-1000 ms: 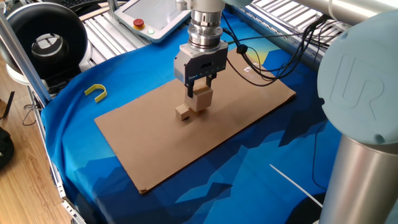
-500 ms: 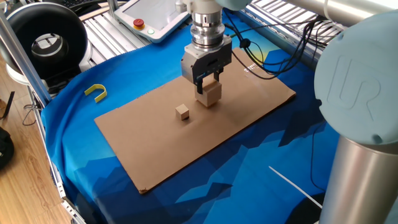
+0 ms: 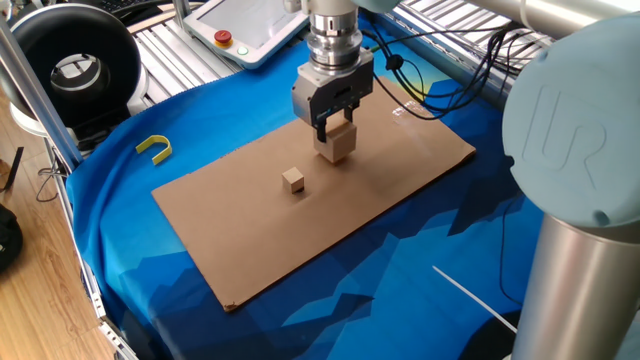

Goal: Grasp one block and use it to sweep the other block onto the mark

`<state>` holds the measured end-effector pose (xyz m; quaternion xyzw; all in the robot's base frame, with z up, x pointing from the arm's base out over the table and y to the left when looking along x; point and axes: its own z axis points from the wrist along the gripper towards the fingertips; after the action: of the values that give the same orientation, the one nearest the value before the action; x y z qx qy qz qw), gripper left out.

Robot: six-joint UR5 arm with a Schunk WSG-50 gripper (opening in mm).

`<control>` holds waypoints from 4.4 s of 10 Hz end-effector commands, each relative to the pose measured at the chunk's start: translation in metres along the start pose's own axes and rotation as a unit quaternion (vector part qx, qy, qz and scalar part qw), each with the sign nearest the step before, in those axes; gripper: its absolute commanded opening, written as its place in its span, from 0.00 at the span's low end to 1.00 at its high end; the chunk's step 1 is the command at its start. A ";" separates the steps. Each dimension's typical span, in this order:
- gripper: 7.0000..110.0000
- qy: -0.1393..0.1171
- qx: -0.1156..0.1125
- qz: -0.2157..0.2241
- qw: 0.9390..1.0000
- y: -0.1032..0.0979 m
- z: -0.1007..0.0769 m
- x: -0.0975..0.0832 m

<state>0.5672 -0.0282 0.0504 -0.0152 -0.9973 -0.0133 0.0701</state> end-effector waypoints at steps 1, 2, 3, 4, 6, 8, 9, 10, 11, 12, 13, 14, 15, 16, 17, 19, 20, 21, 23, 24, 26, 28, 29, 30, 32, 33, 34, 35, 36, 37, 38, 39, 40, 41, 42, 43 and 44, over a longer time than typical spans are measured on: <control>0.00 -0.006 -0.020 0.004 1.000 0.008 -0.003 -0.004; 0.00 -0.006 -0.022 0.006 1.000 0.010 -0.003 -0.004; 0.00 -0.007 -0.028 0.008 1.000 0.014 -0.002 -0.004; 0.00 -0.006 -0.033 0.011 0.999 0.020 -0.003 -0.003; 0.00 -0.005 -0.034 0.016 0.999 0.027 -0.003 -0.003; 0.00 -0.005 -0.036 0.020 0.999 0.031 -0.001 -0.003; 0.00 -0.005 -0.035 0.021 0.999 0.031 0.001 -0.003; 0.00 -0.005 -0.032 0.017 0.999 0.027 0.002 -0.005; 0.00 -0.005 -0.031 0.015 0.999 0.023 0.001 -0.005; 0.00 -0.005 -0.024 0.014 1.000 0.019 0.000 -0.005; 0.00 -0.007 -0.013 0.009 1.000 0.013 0.000 -0.007; 0.00 -0.009 -0.015 0.009 1.000 0.013 0.000 -0.007; 0.00 -0.011 -0.009 0.008 1.000 0.010 0.001 -0.009; 0.00 -0.013 -0.003 0.003 1.000 0.004 0.002 -0.012; 0.00 -0.015 0.000 0.001 1.000 0.002 0.002 -0.012; 0.00 -0.022 -0.004 -0.004 1.000 0.004 0.003 -0.016; 0.00 -0.022 -0.002 -0.003 1.000 0.003 0.006 -0.017; 0.00 -0.025 -0.002 -0.004 1.000 0.000 0.011 -0.020; 0.00 -0.031 -0.004 -0.008 0.999 -0.006 0.017 -0.022; 0.00 -0.031 -0.004 -0.010 0.999 -0.009 0.018 -0.022; 0.00 -0.028 -0.011 -0.012 0.999 -0.006 0.018 -0.020; 0.00 -0.024 -0.010 -0.007 1.000 -0.001 0.013 -0.020; 0.00 -0.024 -0.009 -0.008 1.000 -0.001 0.009 -0.022; 0.00 -0.024 -0.013 -0.043 0.999 -0.006 0.008 -0.023; 0.36 -0.049 0.003 -0.085 0.995 -0.022 0.011 -0.033; 0.36 -0.051 0.003 -0.081 0.995 -0.023 0.010 -0.033; 0.36 -0.054 0.008 -0.075 0.996 -0.027 0.009 -0.035; 0.36 -0.065 0.010 -0.070 0.995 -0.028 0.007 -0.040; 0.36 -0.067 0.010 -0.065 0.996 -0.027 0.004 -0.040; 0.36 -0.070 0.002 -0.062 0.996 -0.023 0.001 -0.040; 0.36 -0.066 -0.004 -0.059 0.996 -0.021 0.002 -0.037; 0.36 -0.056 -0.013 -0.051 0.997 -0.017 0.004 -0.033; 0.57 -0.053 -0.014 -0.043 0.998 -0.017 0.007 -0.033; 0.57 -0.051 -0.010 -0.039 0.998 -0.018 0.010 -0.034; 0.57 -0.046 -0.004 -0.036 0.998 -0.022 0.011 -0.031; 0.57 -0.043 -0.003 -0.038 0.998 -0.023 0.011 -0.029; 0.57 -0.038 -0.012 -0.045 0.998 -0.018 0.009 -0.026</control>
<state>0.5952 -0.0508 0.0356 0.0307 -0.9991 -0.0167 0.0235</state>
